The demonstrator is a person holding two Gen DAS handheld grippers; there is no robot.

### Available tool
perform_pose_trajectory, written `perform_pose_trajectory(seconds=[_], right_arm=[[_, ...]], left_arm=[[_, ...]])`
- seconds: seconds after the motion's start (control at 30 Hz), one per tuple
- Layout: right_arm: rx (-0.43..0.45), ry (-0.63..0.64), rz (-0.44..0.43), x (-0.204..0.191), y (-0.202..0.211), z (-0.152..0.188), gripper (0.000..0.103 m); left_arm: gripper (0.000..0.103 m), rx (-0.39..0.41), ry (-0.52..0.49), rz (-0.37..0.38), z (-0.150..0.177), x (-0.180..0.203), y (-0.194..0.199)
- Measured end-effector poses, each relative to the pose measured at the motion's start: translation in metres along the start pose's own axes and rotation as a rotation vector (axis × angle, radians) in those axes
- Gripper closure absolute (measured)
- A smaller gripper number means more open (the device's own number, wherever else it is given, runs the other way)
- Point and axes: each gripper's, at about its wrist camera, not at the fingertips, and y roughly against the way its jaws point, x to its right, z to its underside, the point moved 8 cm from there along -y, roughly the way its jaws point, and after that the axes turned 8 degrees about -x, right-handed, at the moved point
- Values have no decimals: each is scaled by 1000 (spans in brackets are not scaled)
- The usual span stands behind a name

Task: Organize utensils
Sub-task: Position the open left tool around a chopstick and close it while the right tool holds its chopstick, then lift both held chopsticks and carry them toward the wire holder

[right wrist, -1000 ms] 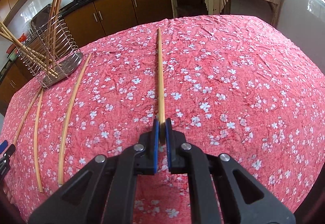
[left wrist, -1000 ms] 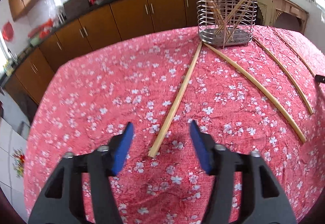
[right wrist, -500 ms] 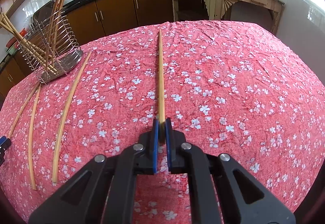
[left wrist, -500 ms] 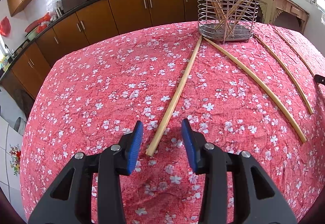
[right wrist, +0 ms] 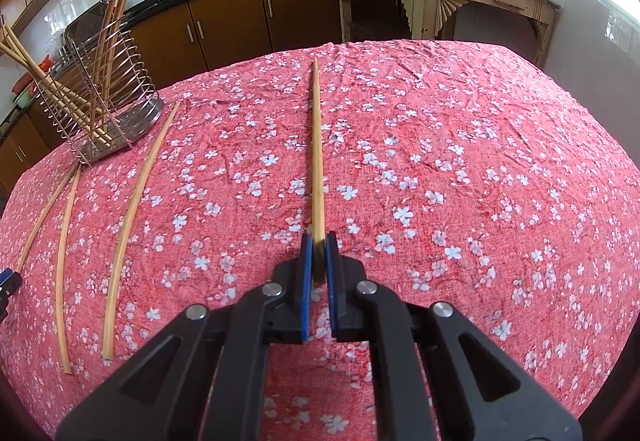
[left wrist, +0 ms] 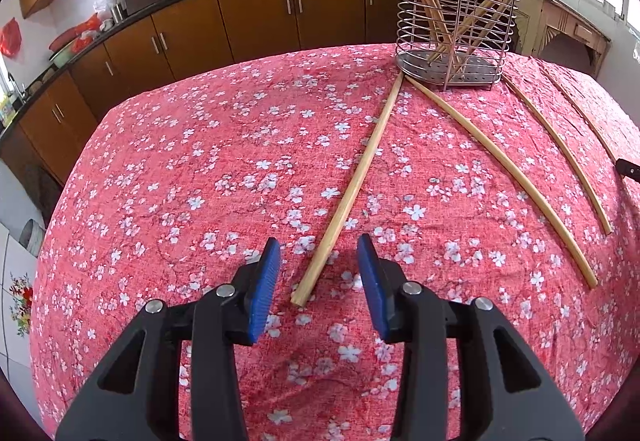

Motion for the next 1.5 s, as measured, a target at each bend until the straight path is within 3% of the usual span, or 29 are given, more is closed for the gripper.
perform_pose_trajectory(seconds=[0.17, 0.27, 0.33, 0.47, 0.7, 1.0, 1.27, 1.5], right_arm=[[-1, 8, -2, -1, 2, 2, 95], [0, 4, -12, 0, 3, 3, 95], [4, -1, -20, 0, 4, 3, 95], [23, -23, -33, 7, 10, 4, 96], [97, -8, -4, 16, 32, 1, 96], [249, 30, -5, 12, 74, -7, 96], [411, 35, -45, 5, 124, -31, 96], [515, 32, -98, -1, 164, -57, 96]], left_arm=[[72, 6, -47, -11, 3, 10, 3], [89, 5, -63, 16, 5, 16, 4], [95, 4, -63, 16, 6, 18, 4], [96, 5, -17, 20, 8, 10, 7], [96, 95, -14, 54, 15, 4, 36], [96, 278, -10, 34, 2, 6, 86], [96, 462, 76, 39, -20, -2, 133], [96, 561, 140, 43, -40, -11, 161]])
